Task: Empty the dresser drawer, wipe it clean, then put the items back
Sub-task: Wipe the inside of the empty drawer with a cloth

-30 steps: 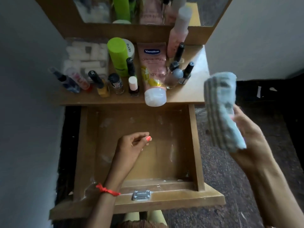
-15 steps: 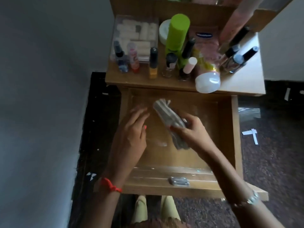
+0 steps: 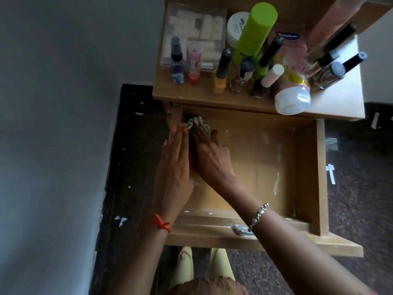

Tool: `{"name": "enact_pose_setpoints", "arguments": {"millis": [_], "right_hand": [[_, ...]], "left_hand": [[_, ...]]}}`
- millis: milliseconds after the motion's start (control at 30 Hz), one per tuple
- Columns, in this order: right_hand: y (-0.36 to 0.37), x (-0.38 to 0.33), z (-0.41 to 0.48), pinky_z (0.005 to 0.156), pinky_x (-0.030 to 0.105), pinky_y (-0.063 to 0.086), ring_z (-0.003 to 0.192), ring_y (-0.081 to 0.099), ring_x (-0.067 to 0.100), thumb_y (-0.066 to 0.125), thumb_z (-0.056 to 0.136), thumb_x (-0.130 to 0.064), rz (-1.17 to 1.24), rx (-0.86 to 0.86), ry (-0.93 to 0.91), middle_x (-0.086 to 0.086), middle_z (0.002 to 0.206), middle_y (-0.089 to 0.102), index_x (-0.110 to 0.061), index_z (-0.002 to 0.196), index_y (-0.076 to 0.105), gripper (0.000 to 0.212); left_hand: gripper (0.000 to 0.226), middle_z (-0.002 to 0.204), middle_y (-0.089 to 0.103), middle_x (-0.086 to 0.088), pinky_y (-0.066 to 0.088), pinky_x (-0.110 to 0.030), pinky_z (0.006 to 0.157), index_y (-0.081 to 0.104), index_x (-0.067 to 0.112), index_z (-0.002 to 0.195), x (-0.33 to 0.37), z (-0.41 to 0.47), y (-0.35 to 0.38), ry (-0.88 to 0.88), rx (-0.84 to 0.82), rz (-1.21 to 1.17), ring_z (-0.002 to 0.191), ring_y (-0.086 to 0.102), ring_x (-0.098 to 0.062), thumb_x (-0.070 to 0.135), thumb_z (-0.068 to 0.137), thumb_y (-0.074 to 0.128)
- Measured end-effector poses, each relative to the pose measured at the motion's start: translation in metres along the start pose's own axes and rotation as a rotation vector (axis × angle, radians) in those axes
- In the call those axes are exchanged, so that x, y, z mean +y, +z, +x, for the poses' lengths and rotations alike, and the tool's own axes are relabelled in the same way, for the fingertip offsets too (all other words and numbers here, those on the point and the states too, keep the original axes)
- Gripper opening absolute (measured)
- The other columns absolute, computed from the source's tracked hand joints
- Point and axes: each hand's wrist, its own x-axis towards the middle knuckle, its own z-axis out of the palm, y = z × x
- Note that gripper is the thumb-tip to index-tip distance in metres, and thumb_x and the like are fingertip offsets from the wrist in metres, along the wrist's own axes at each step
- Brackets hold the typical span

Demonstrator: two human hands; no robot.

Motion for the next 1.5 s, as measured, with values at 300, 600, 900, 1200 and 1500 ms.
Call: {"name": "enact_pose_setpoints", "arguments": {"millis": [300,600,900,1200,1500], "right_hand": [[0.009,0.014,0.002,0.065,0.043,0.055,0.108,0.056,0.041,0.069,0.074,-0.001,-0.048,0.084,-0.089,0.014,0.131,0.054,-0.013,0.132,0.047,0.063],[-0.001,0.028,0.003,0.091,0.051,0.046,0.119,0.048,0.039,0.057,0.08,0.004,0.13,-0.023,-0.075,0.022,0.129,0.053,-0.007,0.135,0.043,0.058],[-0.018,0.031,0.022,0.076,0.044,0.052,0.11,0.055,0.031,0.072,0.075,-0.014,-0.384,0.081,-0.288,0.009,0.117,0.066,-0.017,0.122,0.06,0.048],[-0.008,0.022,0.014,0.104,0.049,0.031,0.139,0.024,0.03,0.047,0.093,-0.016,-0.412,-0.032,-0.188,0.006,0.152,0.027,-0.017,0.145,0.021,0.059],[-0.027,0.082,-0.019,0.104,0.05,0.025,0.135,0.027,0.034,0.037,0.086,0.006,-0.319,-0.012,0.031,0.006,0.148,0.036,-0.021,0.146,0.023,0.066]], "left_hand": [[0.068,0.151,0.023,-0.014,0.043,-0.049,0.102,0.022,0.003,0.142,0.008,-0.002,-0.001,-0.043,0.123,-0.057,0.136,0.011,-0.013,-0.001,0.076,0.04],[0.066,0.15,0.025,-0.017,0.045,-0.046,0.101,0.023,0.003,0.141,0.007,-0.005,0.001,-0.049,0.137,-0.048,0.137,0.013,-0.018,0.001,0.077,0.037],[0.066,0.152,0.023,-0.015,0.043,-0.045,0.103,0.024,0.003,0.142,0.008,-0.006,0.003,-0.056,0.132,-0.018,0.138,0.011,-0.018,0.001,0.077,0.037],[0.064,0.152,0.022,-0.015,0.045,-0.046,0.101,0.025,0.002,0.141,0.005,-0.007,0.003,-0.043,0.111,0.015,0.138,0.01,-0.018,-0.003,0.078,0.038],[0.065,0.154,0.015,-0.01,0.037,-0.043,0.109,0.02,0.004,0.143,0.003,-0.006,0.003,-0.053,0.092,0.007,0.14,0.006,-0.016,-0.005,0.084,0.046]]}}
